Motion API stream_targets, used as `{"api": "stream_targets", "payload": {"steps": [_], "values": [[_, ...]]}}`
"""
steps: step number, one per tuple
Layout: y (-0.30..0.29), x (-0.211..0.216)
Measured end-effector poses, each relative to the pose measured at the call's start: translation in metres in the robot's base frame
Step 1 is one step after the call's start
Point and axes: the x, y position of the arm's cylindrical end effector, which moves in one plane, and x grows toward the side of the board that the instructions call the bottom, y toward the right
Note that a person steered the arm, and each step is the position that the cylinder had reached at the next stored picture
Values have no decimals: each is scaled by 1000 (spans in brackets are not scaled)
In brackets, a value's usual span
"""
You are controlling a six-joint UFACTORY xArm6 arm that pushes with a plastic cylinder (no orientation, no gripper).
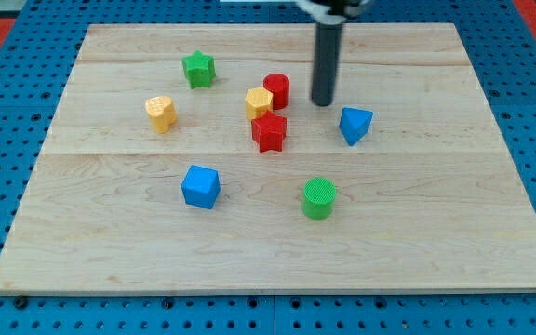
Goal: Move the blue trianglered stargreen circle and the blue cube in different directions
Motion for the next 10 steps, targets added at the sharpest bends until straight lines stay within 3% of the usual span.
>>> {"api": "stream_targets", "payload": {"steps": [1, 2, 3, 4, 5, 7, 9, 10], "values": [[-8, -47], [-42, -38], [-64, -1], [-18, 9], [-8, 48], [-31, 117], [-90, 75], [-70, 103]]}}
